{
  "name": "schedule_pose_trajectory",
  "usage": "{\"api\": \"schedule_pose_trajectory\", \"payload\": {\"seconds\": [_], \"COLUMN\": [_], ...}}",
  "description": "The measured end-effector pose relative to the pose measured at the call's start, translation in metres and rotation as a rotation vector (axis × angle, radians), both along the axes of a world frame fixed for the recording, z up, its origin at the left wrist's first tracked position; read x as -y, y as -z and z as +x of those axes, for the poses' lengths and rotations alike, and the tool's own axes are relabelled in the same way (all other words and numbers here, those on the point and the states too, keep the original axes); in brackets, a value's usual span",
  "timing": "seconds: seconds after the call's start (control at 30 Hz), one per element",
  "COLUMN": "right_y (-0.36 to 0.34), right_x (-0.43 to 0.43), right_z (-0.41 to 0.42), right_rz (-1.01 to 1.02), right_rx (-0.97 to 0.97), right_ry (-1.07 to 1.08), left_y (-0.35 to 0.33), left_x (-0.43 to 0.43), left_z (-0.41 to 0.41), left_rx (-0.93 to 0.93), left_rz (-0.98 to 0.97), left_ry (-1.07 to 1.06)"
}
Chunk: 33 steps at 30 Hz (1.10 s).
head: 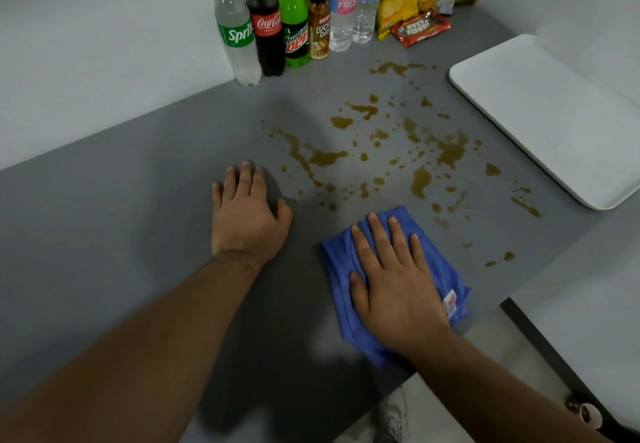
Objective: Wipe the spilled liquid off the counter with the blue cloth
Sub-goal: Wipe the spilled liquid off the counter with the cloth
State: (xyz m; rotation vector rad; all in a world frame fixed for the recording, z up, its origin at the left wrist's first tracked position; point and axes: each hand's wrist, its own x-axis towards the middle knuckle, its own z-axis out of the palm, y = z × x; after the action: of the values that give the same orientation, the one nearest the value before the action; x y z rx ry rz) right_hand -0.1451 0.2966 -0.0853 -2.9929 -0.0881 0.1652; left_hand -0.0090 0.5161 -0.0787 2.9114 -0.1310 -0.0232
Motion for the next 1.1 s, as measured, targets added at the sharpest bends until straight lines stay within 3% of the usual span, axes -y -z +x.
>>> {"api": "schedule_pose_trajectory", "payload": {"seconds": [0.2, 0.33, 0.53, 0.7, 0.9, 1.1], "right_y": [0.003, 0.005, 0.004, 0.002, -0.001, -0.003], "right_x": [-0.009, -0.001, 0.003, -0.016, -0.021, -0.001], "right_z": [0.046, 0.077, 0.052, 0.019, 0.059, 0.062], "right_rz": [0.021, 0.017, 0.006, 0.015, 0.048, 0.035], "right_rx": [-0.012, 0.010, 0.026, -0.027, -0.033, -0.044], "right_ry": [-0.095, -0.032, 0.075, 0.033, -0.124, -0.080], "left_y": [0.003, 0.003, 0.002, 0.002, 0.003, 0.000], "left_x": [-0.001, -0.002, 0.000, 0.002, 0.001, 0.000], "left_z": [0.001, 0.001, -0.001, 0.000, 0.002, 0.003], "left_rx": [0.022, 0.052, 0.097, 0.099, 0.084, 0.026], "left_rz": [0.004, -0.013, -0.027, -0.044, -0.060, -0.064], "left_ry": [-0.001, -0.012, -0.011, -0.019, -0.023, -0.038]}}
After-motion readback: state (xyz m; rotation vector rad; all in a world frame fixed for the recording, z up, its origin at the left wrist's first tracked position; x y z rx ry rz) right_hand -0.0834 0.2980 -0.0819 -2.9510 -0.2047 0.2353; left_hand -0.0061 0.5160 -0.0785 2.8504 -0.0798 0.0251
